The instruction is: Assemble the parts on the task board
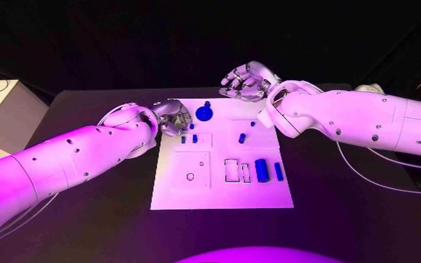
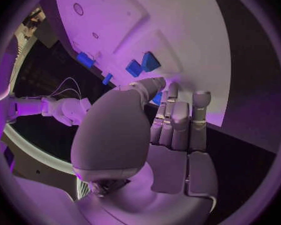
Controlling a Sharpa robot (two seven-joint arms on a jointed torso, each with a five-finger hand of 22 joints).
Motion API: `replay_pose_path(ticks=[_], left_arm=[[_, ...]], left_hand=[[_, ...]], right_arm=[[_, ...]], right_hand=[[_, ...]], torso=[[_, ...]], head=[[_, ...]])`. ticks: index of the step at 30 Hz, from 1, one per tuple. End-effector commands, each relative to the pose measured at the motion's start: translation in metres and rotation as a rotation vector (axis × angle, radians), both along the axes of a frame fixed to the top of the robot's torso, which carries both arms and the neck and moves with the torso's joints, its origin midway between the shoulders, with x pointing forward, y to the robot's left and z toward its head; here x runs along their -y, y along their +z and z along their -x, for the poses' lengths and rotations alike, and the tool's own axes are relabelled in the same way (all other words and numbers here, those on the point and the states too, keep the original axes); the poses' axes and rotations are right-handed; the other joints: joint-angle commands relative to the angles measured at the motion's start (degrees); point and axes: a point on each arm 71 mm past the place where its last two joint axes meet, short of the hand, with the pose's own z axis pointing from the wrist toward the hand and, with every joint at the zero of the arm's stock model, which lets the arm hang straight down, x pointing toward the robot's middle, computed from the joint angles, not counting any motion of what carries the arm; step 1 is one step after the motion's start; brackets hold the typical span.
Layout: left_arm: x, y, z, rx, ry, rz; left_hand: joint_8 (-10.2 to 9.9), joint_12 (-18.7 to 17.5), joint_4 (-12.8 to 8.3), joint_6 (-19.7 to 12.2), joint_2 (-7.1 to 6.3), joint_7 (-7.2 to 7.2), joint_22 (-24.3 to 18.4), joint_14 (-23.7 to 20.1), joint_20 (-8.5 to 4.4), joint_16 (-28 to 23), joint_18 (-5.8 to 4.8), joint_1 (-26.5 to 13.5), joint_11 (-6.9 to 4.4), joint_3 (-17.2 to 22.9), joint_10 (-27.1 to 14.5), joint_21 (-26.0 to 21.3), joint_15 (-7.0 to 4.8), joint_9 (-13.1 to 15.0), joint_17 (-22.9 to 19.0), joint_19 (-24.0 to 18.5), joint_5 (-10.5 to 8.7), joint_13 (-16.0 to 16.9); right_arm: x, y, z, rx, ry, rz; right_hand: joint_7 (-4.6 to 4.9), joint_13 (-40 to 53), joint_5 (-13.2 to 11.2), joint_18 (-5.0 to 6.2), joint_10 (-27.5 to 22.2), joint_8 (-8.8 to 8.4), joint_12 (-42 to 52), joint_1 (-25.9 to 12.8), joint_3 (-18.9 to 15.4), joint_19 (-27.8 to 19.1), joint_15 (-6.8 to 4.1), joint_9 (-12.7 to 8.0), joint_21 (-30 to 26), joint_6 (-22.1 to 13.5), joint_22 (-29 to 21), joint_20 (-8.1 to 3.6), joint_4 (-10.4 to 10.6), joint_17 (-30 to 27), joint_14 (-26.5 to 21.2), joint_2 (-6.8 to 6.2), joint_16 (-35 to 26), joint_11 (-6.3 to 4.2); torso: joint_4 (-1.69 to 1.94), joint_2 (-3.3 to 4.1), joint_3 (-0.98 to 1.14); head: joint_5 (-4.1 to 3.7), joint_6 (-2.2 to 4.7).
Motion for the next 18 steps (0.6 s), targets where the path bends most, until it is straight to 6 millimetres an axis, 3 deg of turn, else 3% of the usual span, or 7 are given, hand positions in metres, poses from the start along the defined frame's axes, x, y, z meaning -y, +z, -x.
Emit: replay_pose_path(ticks=[1, 13, 18], left_arm=[[-0.004, 0.0, 0.0, -0.001, 0.014, 0.004], [-0.019, 0.009, -0.002, 0.029, 0.041, 0.053], [-0.02, 0.016, 0.001, 0.047, 0.024, 0.115]], left_hand=[[-0.65, -0.38, -0.17, -1.02, -0.17, -0.16, -0.17, -0.36, 0.08, -0.18, -0.3, -0.56, 0.14, 0.14, -0.2, -0.3, 0.04, -0.25, -0.18, -0.59, 0.1, 0.15], [-1.78, -0.59, -0.35, -2.94, -0.15, -0.85, -0.37, -0.67, 0.14, -0.14, -0.25, -0.48, 0.18, 0.12, -0.24, -0.54, 0.09, -0.82, -0.71, -0.75, 0.14, 0.56], [-0.62, 0.45, 0.1, -0.64, -0.29, -0.38, -1.39, -1.51, 0.16, -0.18, -0.02, -1.44, 0.07, -0.78, -0.3, -1.5, 0.04, -0.51, -1.87, -1.89, 0.08, 1.56]], right_arm=[[0.001, -0.001, 0.0, -0.005, 0.015, 0.017], [0.008, -0.001, -0.001, -0.008, 0.005, 0.031], [0.009, -0.001, -0.001, 0.004, 0.01, 0.051]], right_hand=[[0.36, -0.58, -0.29, 0.66, -0.58, 0.1, -0.71, -0.31, 0.31, 2.94, 0.51, 0.04, -0.32, -0.22, 11.62, 0.39, -0.02, 5.48, 3.39, -0.26, -0.22, 0.21], [0.59, -2.36, -0.69, 0.8, -0.87, -0.01, -2.68, -0.25, 0.41, 2.75, 0.75, 0.0, -1.04, -0.27, 11.38, 0.6, -0.15, 5.27, 3.33, -0.37, -0.42, 0.49], [0.59, -2.67, -0.78, 0.77, -0.79, 0.0, -2.98, -0.13, 0.47, 2.8, 0.77, 0.01, -0.93, -0.22, 11.42, 0.63, -0.24, 5.45, 3.38, -0.37, -0.29, 0.51]], torso=[[0.07, 0.01, -0.01], [0.08, -0.05, -0.03], [0.05, 0.0, 0.0]], head=[[0.04, 0.11], [0.02, 0.23], [0.06, 0.35]])
